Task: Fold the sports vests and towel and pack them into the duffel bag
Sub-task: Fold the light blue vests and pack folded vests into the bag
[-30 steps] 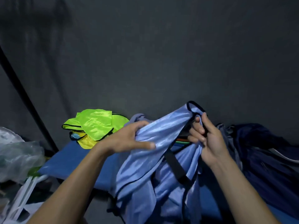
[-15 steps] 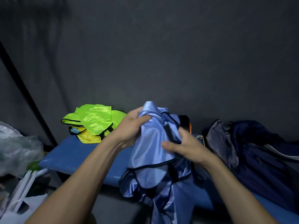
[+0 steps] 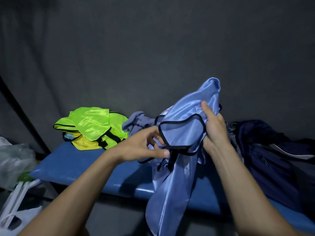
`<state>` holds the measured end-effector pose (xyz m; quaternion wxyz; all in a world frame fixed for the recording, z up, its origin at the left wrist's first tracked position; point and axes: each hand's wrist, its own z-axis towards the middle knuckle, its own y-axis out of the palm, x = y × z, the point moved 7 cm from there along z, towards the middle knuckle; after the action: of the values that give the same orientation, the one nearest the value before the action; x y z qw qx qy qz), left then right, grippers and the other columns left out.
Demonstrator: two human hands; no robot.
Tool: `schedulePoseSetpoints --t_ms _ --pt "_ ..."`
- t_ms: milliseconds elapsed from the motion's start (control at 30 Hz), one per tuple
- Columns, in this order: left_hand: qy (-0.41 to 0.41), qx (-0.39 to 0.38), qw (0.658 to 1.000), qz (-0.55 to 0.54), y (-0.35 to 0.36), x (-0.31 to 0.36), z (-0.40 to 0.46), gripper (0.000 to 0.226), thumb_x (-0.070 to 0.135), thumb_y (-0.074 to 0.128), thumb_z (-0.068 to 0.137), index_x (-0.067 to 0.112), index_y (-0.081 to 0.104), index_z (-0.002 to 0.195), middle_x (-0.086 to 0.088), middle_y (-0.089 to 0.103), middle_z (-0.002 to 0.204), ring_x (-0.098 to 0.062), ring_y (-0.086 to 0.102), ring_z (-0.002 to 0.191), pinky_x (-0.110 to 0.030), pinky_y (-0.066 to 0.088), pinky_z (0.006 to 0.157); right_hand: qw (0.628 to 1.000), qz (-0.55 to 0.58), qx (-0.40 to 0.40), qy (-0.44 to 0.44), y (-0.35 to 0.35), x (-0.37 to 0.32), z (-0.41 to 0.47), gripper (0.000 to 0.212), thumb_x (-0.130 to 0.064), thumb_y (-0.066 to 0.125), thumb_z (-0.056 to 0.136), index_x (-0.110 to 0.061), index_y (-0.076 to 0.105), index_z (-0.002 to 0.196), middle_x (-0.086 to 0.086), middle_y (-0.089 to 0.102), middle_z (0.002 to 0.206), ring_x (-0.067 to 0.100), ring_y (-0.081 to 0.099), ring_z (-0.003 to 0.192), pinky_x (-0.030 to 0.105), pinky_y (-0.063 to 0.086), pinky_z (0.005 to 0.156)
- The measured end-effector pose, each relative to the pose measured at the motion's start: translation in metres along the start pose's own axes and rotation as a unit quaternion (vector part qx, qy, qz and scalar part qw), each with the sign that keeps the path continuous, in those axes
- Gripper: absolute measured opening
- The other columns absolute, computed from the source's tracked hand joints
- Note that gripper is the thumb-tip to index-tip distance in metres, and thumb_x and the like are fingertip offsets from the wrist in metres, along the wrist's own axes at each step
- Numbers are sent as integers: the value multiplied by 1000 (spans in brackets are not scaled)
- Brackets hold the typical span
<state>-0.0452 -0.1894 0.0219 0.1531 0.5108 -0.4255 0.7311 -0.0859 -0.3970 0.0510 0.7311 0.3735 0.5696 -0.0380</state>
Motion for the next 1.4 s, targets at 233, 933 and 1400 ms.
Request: schedulePoseSetpoints --t_ms 233,933,1400 --pt "-85 114 977 -160 29 -15 19 35 34 74 81 31 66 115 4 72 117 -4 68 100 -25 54 82 997 -49 -24 62 -6 33 7 41 -40 64 98 -6 69 121 14 76 110 31 74 101 48 60 89" --pt "200 64 901 380 32 26 41 42 18 31 82 28 70 92 4 51 93 -20 45 90 -43 46 76 985 -34 38 165 -86 73 46 42 -37 39 110 -6 59 91 1 42 63 5 27 35 18 24 32" --pt "85 -46 972 216 86 -14 51 25 43 76 88 21 69 79 7 56 92 -9 51 92 -30 45 84 990 43 71 113 -103 43 55 44 -35 37 111 -5 57 86 2 40 62 5 23 33 18 20 31"
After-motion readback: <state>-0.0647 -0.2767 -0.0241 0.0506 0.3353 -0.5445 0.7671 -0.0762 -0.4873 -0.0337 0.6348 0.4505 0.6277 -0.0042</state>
